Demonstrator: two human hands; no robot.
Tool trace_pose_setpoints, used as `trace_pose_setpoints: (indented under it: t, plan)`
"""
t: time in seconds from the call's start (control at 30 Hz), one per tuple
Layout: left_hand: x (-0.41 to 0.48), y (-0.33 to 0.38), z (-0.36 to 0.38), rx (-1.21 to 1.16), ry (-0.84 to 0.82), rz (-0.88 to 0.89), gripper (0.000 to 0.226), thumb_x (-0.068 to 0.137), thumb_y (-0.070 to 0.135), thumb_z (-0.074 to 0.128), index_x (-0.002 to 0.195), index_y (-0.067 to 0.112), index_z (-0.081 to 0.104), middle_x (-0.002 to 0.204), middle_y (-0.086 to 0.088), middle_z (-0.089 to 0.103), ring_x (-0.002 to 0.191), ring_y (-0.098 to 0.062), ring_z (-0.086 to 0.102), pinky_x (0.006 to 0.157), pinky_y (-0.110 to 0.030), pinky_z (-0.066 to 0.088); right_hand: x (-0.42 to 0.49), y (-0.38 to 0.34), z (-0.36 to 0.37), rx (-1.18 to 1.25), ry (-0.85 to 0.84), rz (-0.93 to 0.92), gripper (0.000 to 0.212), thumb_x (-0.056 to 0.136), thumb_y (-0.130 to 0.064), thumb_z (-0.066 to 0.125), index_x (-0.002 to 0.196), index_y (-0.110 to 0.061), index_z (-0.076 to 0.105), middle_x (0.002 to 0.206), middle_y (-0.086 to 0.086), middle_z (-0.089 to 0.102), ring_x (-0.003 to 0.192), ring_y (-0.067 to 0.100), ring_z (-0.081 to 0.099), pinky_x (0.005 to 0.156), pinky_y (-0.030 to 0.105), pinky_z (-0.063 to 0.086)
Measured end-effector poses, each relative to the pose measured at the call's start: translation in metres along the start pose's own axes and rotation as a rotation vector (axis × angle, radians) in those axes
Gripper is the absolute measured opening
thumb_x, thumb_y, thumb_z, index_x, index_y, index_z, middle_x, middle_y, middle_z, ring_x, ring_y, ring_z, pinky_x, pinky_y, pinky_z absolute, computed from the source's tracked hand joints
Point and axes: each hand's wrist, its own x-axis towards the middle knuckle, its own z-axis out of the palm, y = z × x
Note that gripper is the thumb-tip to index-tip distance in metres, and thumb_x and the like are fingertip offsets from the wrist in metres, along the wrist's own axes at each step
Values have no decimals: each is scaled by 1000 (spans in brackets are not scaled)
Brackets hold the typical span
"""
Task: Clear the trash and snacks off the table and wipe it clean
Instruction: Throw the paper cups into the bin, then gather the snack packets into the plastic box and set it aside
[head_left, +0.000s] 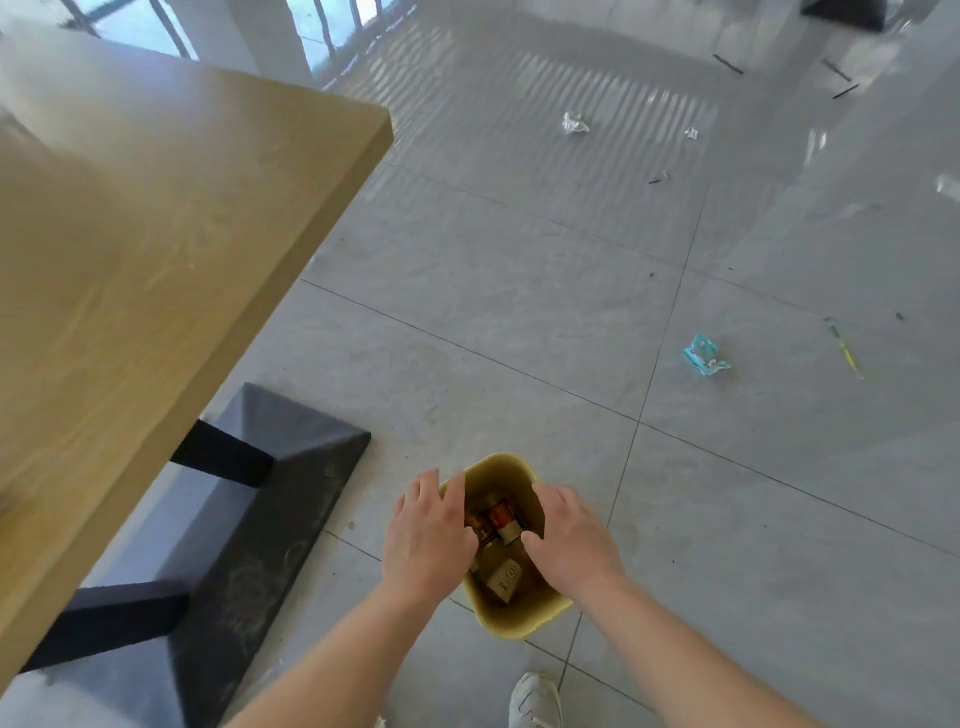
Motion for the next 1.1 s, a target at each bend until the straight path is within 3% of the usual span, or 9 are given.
trace_pose_setpoints:
  t: [0.43,0.7,1.1]
  plan:
    - [-84,22,-142,6,196,27,60,95,36,46,150,24,24,154,-8,30,143,-28,22,117,-43,19,-83,-85,-118,-76,145,-160,54,94,-40,56,141,-24,36,134,0,48,120,20,48,95,33,49]
    - [-126,6,-212,51,362,-34,61,92,36,47,148,24,27,152,-10,33,143,-29,24,117,-44,25,-119,-140,-170,-111,132,-323,58,92,-33,54,145,-22,33,136,3,46,124,23,44,98,35,45]
    - [-189,-40,-293,67,594,-188,67,82,35,63,143,20,40,144,-14,43,139,-33,34,111,-45,32,-151,-250,-217,-213,191,-609,49,89,-32,57,135,-21,44,126,5,54,112,23,52,88,31,47]
